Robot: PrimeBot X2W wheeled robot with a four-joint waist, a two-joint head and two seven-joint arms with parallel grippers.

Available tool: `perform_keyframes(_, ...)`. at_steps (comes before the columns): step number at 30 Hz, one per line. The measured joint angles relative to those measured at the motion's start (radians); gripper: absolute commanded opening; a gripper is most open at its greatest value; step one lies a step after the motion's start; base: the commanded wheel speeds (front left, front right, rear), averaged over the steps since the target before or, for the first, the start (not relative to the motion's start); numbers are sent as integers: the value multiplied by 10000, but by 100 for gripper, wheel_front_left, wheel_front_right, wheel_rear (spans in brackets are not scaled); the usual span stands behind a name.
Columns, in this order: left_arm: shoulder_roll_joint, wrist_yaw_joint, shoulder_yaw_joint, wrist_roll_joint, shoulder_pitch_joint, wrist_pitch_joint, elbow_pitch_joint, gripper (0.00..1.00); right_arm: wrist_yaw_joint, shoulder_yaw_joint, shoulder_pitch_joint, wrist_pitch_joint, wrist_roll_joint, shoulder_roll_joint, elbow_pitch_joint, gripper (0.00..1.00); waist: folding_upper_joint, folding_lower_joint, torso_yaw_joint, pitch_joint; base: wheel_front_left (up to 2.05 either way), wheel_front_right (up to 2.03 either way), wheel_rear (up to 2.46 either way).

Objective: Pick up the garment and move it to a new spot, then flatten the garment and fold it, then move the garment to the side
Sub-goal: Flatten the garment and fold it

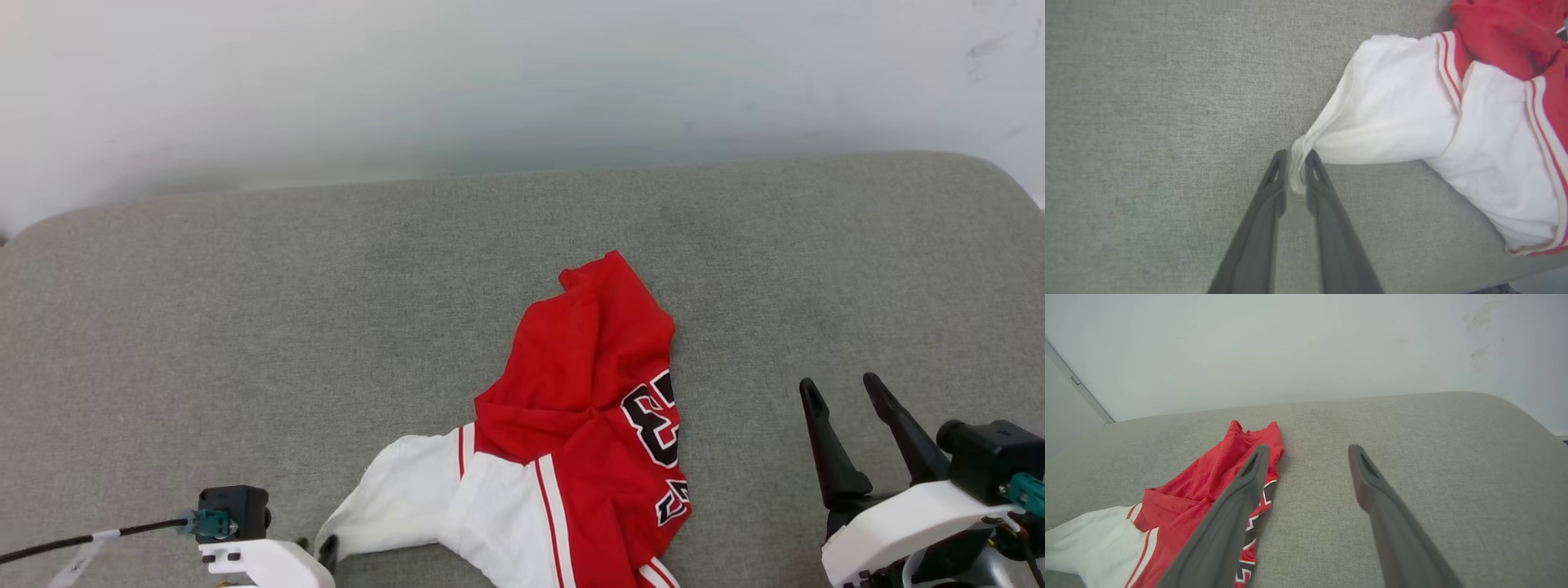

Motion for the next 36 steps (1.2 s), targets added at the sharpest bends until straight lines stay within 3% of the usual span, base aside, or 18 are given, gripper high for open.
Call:
perform_keyframes(5, -67, -82, 102, 477, -239, -1156, -130, 100, 0, 19, 1, 119, -31, -2, -96, 100, 0, 0, 43, -153, 0, 0, 0)
perform_keyframes(17, -560, -433, 234, 1672, -818, -5020, -679, 100, 0, 144, 125, 616, -102, -107, -290, 100, 0, 0, 192, -665, 0, 0, 0)
perform_keyframes(21, -681, -339, 259, 1871, -854, -5603, -936, 100, 0, 374, 132, 1016, -79, -284, -414, 100, 0, 0, 343, -751, 0, 0, 0)
perform_keyframes(27, -713, -104, 307, 1996, -796, -5766, -1283, 100, 0, 1724, -19, 2508, 462, -1164, -546, 100, 0, 0, 643, -809, 0, 0, 0)
perform_keyframes(36, -744, -19, 123, 2086, -776, -5670, -1390, 100, 0, 4886, -809, 5402, 1824, -2677, -662, 100, 0, 0, 1335, -677, 0, 0, 0)
